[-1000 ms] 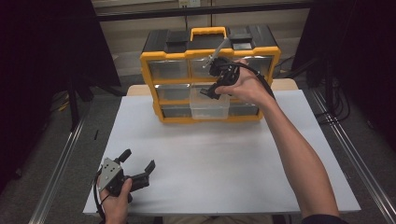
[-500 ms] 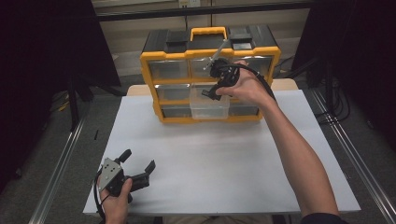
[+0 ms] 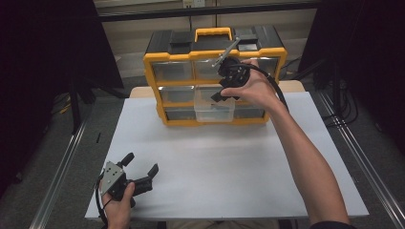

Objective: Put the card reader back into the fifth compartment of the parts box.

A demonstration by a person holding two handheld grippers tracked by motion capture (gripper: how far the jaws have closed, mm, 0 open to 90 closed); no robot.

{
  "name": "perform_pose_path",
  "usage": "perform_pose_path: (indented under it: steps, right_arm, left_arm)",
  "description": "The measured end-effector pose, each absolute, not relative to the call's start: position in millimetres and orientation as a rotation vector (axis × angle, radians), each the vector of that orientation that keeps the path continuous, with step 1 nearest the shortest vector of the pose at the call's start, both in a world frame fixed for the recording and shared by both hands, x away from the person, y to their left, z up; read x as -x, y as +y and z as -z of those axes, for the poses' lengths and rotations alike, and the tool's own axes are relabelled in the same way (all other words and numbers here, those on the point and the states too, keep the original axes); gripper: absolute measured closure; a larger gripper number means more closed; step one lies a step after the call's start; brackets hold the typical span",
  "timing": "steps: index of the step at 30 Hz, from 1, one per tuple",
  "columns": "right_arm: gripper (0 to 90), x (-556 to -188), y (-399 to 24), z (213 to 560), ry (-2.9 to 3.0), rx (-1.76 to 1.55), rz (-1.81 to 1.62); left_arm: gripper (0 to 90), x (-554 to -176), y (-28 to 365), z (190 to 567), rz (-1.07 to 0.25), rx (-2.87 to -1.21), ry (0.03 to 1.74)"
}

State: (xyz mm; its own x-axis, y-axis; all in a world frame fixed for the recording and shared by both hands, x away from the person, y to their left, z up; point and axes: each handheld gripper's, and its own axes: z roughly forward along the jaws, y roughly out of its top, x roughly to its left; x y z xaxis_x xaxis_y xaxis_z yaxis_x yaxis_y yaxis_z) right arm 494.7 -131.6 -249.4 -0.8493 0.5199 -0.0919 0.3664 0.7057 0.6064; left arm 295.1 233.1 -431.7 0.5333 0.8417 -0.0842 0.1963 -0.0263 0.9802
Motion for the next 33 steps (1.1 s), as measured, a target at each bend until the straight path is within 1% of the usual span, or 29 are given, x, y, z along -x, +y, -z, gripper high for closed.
perform_pose_path:
  steps: [1,3,5,6,11,13,18,19,23,27,33]
  right_arm:
    - [27.1,-493,-135,248,2.631,-0.724,-0.895]
    - [23.2,-491,-138,248,2.595,-0.746,-0.925]
    - [21.8,-490,-139,249,2.582,-0.757,-0.941]
    - [16.3,-487,-140,252,2.542,-0.783,-0.96]
    - [15.5,-479,-141,258,2.461,-0.797,-0.997]
    - [12.4,-476,-144,260,2.421,-0.828,-1.047]
    - [12.0,-470,-149,263,2.382,-0.863,-1.084]
    - [9.7,-467,-152,265,2.367,-0.877,-1.124]
    - [8.3,-462,-156,270,2.322,-0.904,-1.139]
    - [4.8,-453,-165,278,2.26,-0.951,-1.222]
    - [4.2,-443,-172,286,2.211,-0.963,-1.26]
  left_arm:
    - [2.6,-295,234,432,-0.661,-1.55,0.926]
    - [2.6,-296,235,432,-0.66,-1.538,0.937]
    - [2.6,-295,235,432,-0.661,-1.536,0.934]
    - [2.6,-295,234,432,-0.658,-1.537,0.929]
    - [2.6,-297,231,433,-0.652,-1.546,0.928]
    - [2.7,-297,231,434,-0.655,-1.554,0.928]
    - [3.7,-298,231,433,-0.66,-1.558,0.918]
    - [3.7,-298,231,433,-0.662,-1.557,0.915]
    - [3.6,-299,231,434,-0.659,-1.548,0.926]
    - [3.1,-299,233,434,-0.659,-1.536,0.937]
    - [3.1,-298,232,432,-0.667,-1.542,0.927]
